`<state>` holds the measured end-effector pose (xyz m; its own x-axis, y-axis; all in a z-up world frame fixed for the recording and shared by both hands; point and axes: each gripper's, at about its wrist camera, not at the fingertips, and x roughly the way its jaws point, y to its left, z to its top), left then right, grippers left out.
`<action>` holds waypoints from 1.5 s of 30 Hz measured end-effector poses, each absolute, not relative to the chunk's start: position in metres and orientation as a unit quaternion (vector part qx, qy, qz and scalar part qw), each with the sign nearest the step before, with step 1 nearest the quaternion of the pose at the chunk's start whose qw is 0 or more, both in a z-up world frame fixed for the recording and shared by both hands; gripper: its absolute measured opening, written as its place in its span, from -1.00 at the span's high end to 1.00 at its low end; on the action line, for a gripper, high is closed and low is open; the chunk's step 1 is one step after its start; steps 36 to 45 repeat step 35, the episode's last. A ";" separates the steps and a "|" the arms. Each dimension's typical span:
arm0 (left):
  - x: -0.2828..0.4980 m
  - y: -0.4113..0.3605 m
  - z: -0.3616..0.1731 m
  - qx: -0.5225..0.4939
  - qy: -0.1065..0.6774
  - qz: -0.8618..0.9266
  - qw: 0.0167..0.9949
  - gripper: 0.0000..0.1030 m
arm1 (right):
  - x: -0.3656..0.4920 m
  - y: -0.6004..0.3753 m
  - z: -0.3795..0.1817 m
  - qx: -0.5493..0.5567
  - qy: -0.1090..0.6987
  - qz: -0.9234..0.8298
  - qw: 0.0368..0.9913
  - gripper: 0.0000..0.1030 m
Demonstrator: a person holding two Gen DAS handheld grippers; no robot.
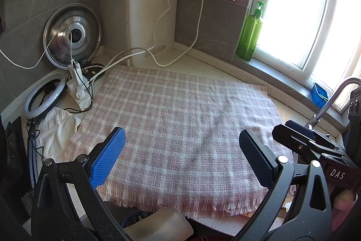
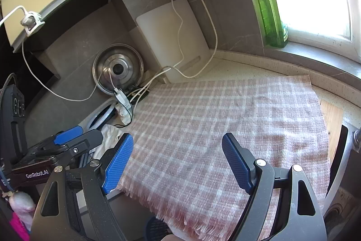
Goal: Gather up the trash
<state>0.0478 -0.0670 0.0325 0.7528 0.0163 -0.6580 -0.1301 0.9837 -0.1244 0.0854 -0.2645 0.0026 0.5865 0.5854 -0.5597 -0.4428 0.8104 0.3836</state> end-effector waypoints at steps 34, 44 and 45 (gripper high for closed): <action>0.044 -0.067 0.033 -0.052 0.333 0.059 0.940 -0.99 | 0.097 -0.261 -0.009 0.107 0.374 0.295 0.873 -0.57; 0.044 -0.066 0.033 -0.052 0.334 0.059 0.939 -0.99 | 0.097 -0.261 -0.010 0.106 0.375 0.296 0.872 -0.57; 0.044 -0.066 0.033 -0.052 0.334 0.059 0.939 -0.99 | 0.097 -0.261 -0.010 0.106 0.375 0.296 0.872 -0.57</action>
